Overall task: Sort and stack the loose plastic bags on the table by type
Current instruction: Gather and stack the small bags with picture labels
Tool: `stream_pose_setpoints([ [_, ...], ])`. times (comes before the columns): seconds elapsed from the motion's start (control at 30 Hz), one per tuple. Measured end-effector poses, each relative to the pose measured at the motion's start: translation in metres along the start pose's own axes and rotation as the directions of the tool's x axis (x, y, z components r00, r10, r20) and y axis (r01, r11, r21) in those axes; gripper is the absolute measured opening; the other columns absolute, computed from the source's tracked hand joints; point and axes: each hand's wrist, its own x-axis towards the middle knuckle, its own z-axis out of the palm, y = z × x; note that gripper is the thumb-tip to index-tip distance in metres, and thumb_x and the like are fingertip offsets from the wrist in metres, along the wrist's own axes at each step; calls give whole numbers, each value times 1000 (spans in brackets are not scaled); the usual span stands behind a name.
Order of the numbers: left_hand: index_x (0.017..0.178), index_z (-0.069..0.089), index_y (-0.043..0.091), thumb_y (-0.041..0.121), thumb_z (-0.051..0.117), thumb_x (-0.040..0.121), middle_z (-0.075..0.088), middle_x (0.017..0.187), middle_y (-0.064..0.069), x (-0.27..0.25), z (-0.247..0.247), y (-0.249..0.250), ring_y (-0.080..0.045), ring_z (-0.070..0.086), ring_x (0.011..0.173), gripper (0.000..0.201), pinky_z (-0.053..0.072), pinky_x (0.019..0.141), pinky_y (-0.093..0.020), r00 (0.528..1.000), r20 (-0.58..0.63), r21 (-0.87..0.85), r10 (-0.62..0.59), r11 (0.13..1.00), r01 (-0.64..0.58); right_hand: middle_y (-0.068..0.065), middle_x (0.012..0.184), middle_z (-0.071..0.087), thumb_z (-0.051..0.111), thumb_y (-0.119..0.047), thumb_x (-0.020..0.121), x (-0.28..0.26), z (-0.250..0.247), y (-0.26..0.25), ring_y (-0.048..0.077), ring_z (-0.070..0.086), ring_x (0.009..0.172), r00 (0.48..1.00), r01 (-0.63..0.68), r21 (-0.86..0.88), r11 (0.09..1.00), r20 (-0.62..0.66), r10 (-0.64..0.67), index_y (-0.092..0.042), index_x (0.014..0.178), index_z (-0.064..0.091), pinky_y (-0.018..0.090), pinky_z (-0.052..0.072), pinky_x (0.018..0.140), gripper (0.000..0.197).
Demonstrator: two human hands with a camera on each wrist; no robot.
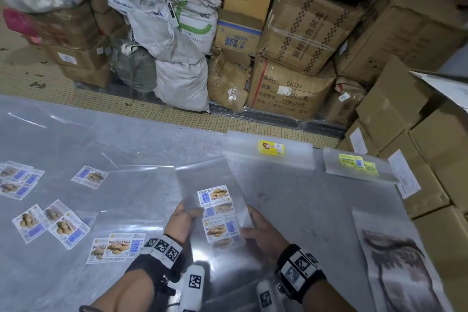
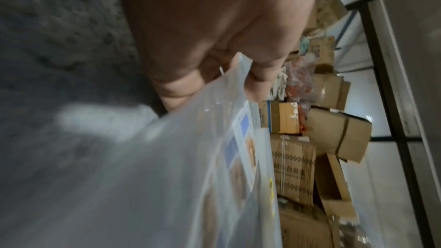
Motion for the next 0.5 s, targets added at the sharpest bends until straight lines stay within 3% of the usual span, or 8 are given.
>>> stream_pose_setpoints([
  [0.03, 114, 62, 11, -2, 56, 86, 71, 105, -24, -3, 1, 4, -44, 67, 97, 31, 56, 82, -52, 999, 13, -28, -36, 999, 37, -10, 122, 68, 59, -3, 90, 0, -3, -1, 13, 67, 108, 1000, -18, -16, 1000, 5, 18, -37, 133, 48, 34, 53, 93, 57],
  [0.13, 116, 61, 6, 12, 60, 86, 70, 106, -26, 5, -5, 18, -43, 68, 97, 30, 53, 87, -57, 988, -6, -99, -153, 984, 151, -16, 136, 57, 67, -14, 83, 0, -10, 0, 16, 54, 127, 998, -59, -86, 995, 26, 62, -47, 132, 48, 47, 41, 109, 62],
  [0.23, 110, 63, -4, 13, 61, 88, 72, 94, -25, 15, -11, 25, -35, 70, 75, 27, 57, 69, -42, 973, -21, -5, -228, 974, 228, -16, 138, 55, 69, -19, 79, 4, -20, 5, 18, 52, 130, 994, -71, -143, 987, 77, 83, -47, 134, 47, 51, 39, 111, 65],
  [0.33, 111, 64, -8, 12, 64, 88, 70, 101, -28, 21, -13, 17, -36, 69, 76, 31, 56, 72, -44, 968, -80, 46, -237, 969, 241, -8, 128, 64, 65, -14, 84, -1, -21, -8, 20, 65, 114, 995, -77, -128, 989, 52, 84, -37, 132, 52, 46, 50, 101, 55],
  [0.43, 117, 61, -3, 15, 63, 88, 67, 111, -30, 24, -13, 9, -42, 69, 85, 35, 53, 83, -60, 968, -97, -26, -231, 973, 230, -3, 126, 66, 64, -19, 91, -3, -29, -8, 22, 66, 110, 996, -88, -82, 993, 10, 89, -27, 133, 53, 40, 52, 98, 45],
  [0.5, 119, 58, 6, 17, 62, 89, 66, 112, -30, 23, -13, 10, -41, 70, 83, 32, 54, 76, -62, 966, -149, -83, -213, 976, 202, 0, 124, 67, 63, -17, 93, -5, -38, -5, 22, 65, 112, 992, -123, -69, 990, 4, 124, -20, 133, 54, 36, 51, 99, 41],
])
